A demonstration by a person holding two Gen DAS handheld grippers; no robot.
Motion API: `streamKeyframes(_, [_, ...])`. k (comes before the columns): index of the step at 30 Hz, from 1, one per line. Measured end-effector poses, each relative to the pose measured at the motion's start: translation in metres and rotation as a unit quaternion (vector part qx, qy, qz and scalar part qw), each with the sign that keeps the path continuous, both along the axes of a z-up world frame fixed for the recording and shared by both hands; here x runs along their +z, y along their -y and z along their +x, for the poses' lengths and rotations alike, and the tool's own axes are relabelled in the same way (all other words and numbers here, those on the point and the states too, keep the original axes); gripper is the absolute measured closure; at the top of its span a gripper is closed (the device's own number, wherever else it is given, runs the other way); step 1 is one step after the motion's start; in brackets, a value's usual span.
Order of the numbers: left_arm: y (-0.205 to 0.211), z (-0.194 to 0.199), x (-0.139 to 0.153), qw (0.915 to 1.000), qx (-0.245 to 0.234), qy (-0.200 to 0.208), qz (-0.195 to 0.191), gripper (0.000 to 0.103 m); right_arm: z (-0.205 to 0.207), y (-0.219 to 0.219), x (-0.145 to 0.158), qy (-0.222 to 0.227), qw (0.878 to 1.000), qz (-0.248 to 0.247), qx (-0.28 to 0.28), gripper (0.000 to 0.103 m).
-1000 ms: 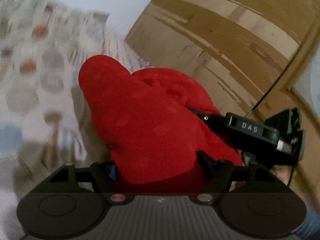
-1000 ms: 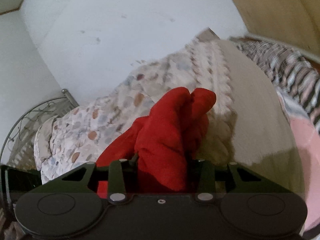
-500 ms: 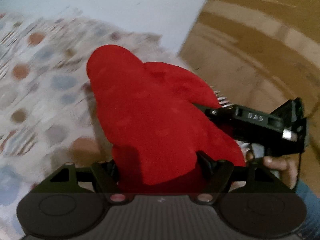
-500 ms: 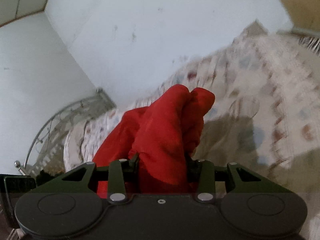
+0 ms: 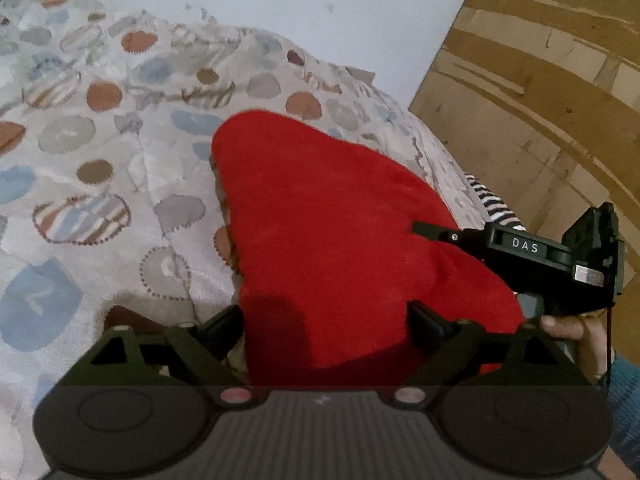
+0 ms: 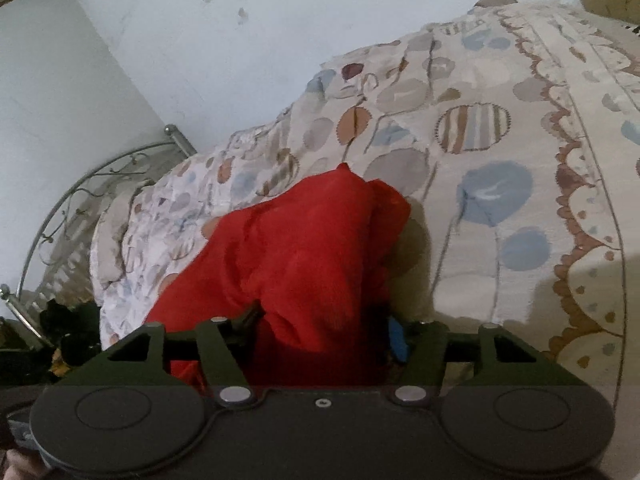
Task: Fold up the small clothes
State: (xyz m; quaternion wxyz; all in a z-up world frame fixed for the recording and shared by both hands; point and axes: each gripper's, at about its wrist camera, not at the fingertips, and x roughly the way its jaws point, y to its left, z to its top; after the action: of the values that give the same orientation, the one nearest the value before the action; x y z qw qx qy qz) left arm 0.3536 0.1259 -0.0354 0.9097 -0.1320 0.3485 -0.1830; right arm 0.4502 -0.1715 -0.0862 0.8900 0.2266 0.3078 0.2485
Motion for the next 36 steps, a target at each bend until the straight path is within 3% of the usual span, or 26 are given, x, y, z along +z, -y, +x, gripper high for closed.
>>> streamKeyframes(3, [0.002,-0.010,0.004,0.9994,0.022,0.020,0.016,0.002,-0.007,-0.003,0.006,0.013,1.000,-0.022,-0.007,0.032])
streamKeyframes(8, [0.005,-0.023,0.015,0.9966,0.051,0.054,0.035,0.001,-0.023,-0.010,0.027,0.054,0.996,-0.075,-0.019,0.026])
streamKeyframes(12, [0.007,-0.036,0.019,0.9941,0.069,0.074,0.038,0.001,-0.039,-0.007,0.042,0.078,0.994,-0.078,-0.028,0.014])
streamKeyframes(17, [0.009,-0.053,0.024,0.9915,0.081,0.095,0.037,0.001,-0.065,-0.008,0.059,0.106,0.991,-0.078,-0.023,0.009])
streamKeyframes(20, [0.005,-0.063,0.030,0.9908,0.100,0.088,0.027,0.000,-0.082,-0.008,0.067,0.117,0.989,-0.085,-0.020,0.008])
streamKeyframes(25, [0.005,-0.091,0.054,0.9857,0.128,0.102,0.041,0.000,-0.120,-0.004,0.085,0.153,0.983,-0.095,-0.026,0.001])
streamKeyframes(36, [0.024,-0.172,0.115,0.9719,0.140,0.150,0.115,0.000,-0.218,0.010,0.128,0.232,0.965,-0.103,-0.070,0.000])
